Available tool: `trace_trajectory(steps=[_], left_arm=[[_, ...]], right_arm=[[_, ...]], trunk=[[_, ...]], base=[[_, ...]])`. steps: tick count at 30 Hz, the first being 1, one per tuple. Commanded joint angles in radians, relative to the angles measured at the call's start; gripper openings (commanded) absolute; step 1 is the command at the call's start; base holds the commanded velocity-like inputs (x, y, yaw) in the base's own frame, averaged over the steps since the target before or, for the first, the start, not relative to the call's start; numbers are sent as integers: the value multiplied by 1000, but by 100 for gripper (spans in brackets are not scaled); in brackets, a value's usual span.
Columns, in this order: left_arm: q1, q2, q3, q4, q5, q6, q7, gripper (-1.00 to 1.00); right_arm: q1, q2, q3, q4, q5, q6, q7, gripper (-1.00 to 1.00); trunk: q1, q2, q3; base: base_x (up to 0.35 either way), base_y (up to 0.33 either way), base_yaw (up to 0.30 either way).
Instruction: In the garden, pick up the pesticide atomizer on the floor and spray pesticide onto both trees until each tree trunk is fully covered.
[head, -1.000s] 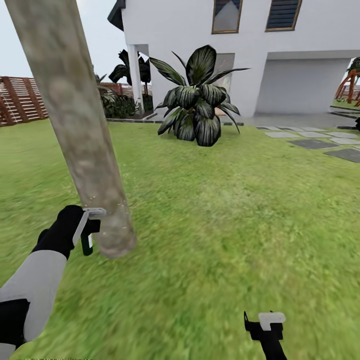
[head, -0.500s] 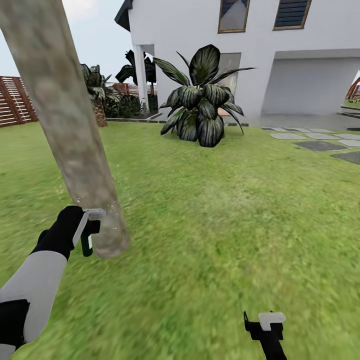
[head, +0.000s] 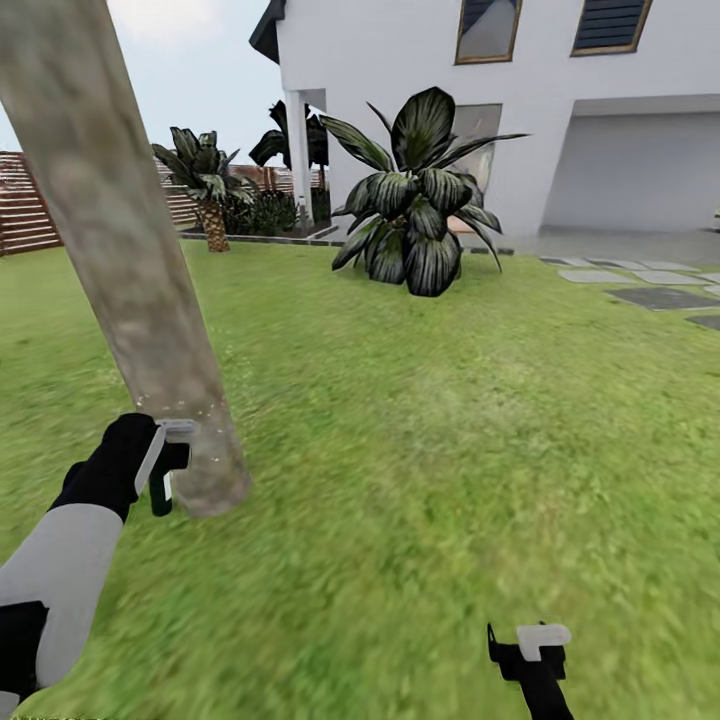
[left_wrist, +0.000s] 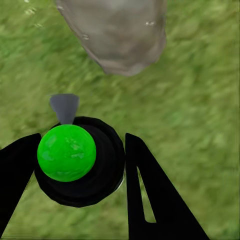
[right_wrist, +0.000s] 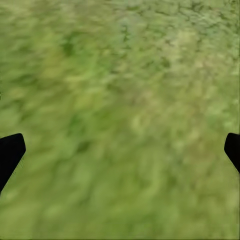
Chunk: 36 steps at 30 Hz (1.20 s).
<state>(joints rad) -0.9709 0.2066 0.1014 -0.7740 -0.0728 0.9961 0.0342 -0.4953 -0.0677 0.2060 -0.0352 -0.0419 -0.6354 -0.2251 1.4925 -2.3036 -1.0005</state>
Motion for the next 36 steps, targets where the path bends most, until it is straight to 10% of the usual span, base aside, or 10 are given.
trace_trajectory(steps=[1, 12, 18, 36], left_arm=[[0, 5, 1, -1, -4, 4, -4, -100], [8, 7, -3, 0, -7, 0, -2, -100], [12, -67, -5, 14, -7, -9, 5, -100], [63, -53, -2, 4, -3, -17, 7, -100]], right_arm=[[0, 0, 9, 0, -4, -1, -5, 100], [0, 0, 9, 0, -4, -1, -5, 100], [0, 0, 9, 0, -4, -1, -5, 100], [0, 0, 7, 0, -5, -1, -5, 100]], trunk=[[0, 0, -1], [0, 0, -1], [0, 0, -1], [0, 0, -1]], base=[[220, -199, 277], [188, -59, 277], [0, 0, 222], [12, -158, 4]])
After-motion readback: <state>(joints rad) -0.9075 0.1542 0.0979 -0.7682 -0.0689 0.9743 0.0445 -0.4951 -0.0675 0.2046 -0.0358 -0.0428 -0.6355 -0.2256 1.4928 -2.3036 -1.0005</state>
